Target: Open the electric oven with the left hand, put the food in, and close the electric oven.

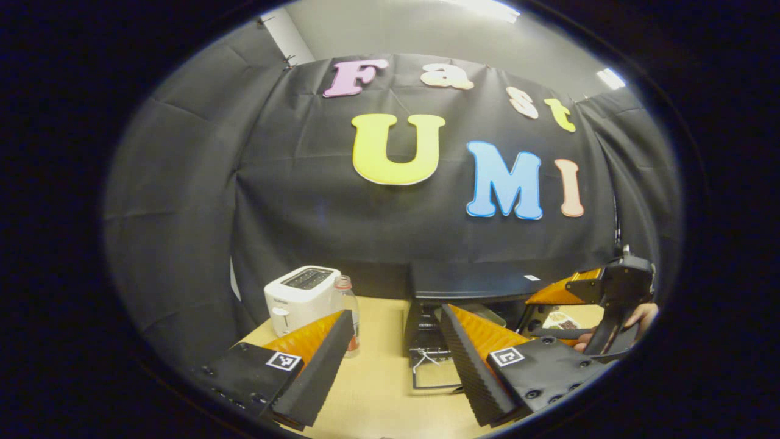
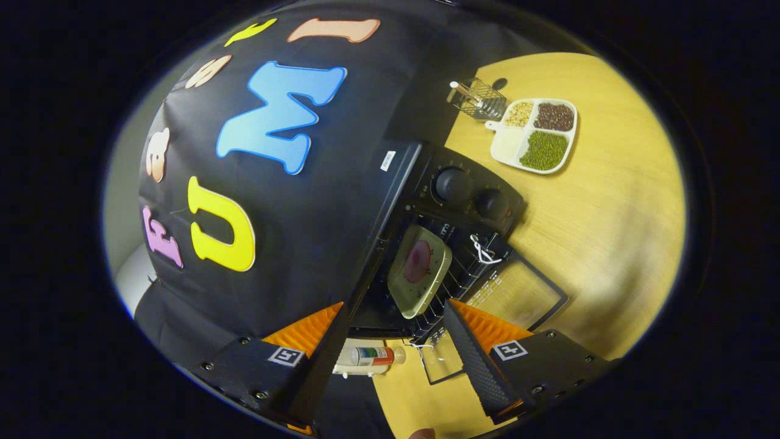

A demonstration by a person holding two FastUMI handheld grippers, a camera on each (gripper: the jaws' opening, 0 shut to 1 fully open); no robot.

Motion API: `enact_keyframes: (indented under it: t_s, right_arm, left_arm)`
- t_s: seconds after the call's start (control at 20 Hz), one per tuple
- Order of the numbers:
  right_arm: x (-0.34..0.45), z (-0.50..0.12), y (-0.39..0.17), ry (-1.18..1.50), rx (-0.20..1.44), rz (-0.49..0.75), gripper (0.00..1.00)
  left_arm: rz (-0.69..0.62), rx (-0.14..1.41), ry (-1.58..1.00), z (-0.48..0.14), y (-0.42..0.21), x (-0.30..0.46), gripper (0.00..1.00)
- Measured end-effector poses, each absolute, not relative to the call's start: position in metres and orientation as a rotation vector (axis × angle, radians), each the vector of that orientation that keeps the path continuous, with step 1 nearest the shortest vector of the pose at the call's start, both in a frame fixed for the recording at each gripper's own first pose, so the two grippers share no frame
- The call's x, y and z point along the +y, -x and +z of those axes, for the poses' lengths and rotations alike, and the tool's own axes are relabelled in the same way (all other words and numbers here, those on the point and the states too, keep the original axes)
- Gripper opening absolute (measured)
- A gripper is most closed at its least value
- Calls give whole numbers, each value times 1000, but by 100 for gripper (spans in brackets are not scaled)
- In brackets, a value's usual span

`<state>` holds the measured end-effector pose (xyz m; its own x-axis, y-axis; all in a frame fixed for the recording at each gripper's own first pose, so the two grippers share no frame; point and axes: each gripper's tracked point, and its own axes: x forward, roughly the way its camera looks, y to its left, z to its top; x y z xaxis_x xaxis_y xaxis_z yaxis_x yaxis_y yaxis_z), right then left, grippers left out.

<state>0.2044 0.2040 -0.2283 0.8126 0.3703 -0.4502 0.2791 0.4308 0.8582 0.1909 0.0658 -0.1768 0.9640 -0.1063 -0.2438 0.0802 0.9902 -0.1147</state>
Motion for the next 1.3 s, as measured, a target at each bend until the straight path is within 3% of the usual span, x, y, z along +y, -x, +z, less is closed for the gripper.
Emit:
enact_keyframes:
  t_s: [0.2, 0.25, 0.75, 0.9, 1.3]
  right_arm:
    - [176, -207, -176, -975, 603, 120, 96]
    - [171, -202, -168, -936, 593, 129, 96]
    - [108, -149, -115, -552, 430, 191, 98]
    - [88, -128, -104, -420, 361, 174, 98]
    - [30, -77, -82, -203, 179, 24, 98]
  left_arm:
    - [-145, 296, 109, -192, -184, 29, 96]
    - [-154, 304, 111, -196, -183, 21, 100]
    - [-245, 430, 91, -253, -154, -56, 96]
    - [-278, 480, 77, -279, -148, -75, 100]
    - [-320, 667, 76, -359, -139, -106, 97]
